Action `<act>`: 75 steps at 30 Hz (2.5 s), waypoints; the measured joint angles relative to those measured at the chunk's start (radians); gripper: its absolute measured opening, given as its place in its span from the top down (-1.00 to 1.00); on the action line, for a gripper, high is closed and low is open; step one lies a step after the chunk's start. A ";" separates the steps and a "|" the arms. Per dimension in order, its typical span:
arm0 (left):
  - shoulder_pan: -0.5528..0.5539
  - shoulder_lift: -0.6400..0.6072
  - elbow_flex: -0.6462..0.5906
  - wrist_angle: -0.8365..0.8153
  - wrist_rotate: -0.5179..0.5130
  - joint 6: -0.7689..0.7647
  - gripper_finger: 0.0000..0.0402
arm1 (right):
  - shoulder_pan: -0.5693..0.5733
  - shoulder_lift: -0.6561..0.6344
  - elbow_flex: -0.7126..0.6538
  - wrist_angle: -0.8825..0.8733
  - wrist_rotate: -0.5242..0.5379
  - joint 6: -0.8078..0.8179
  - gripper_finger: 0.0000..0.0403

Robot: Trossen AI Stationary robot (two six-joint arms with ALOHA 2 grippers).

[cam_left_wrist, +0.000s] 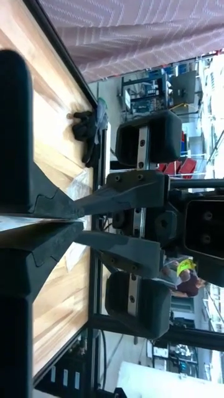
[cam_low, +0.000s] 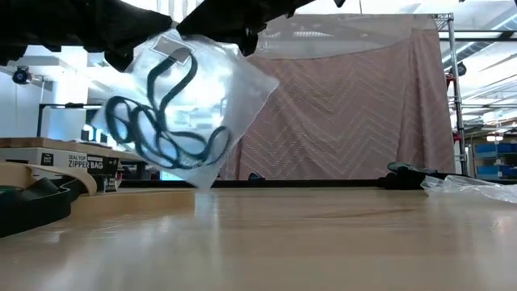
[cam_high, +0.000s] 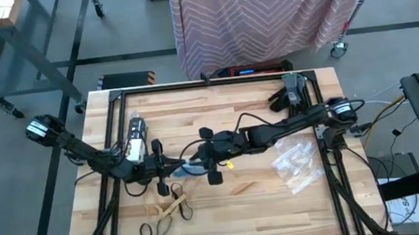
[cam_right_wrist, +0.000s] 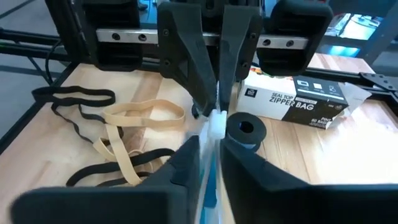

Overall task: Sort rubber bands
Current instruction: Close the transparent zip bag

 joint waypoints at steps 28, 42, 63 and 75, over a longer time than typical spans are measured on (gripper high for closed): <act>0.000 0.053 0.073 0.000 -0.003 -0.021 1.00 | 0.000 -0.012 0.002 0.029 -0.002 0.005 0.66; -0.001 0.004 0.080 -0.094 -0.028 -0.020 1.00 | 0.000 -0.012 0.003 -0.022 0.002 0.033 0.85; -0.003 -0.013 0.079 -0.149 -0.010 -0.046 1.00 | 0.000 -0.014 0.000 -0.119 0.000 0.023 0.90; -0.002 0.011 0.111 -0.158 -0.010 -0.025 0.46 | 0.000 -0.015 0.000 -0.096 0.000 -0.002 0.89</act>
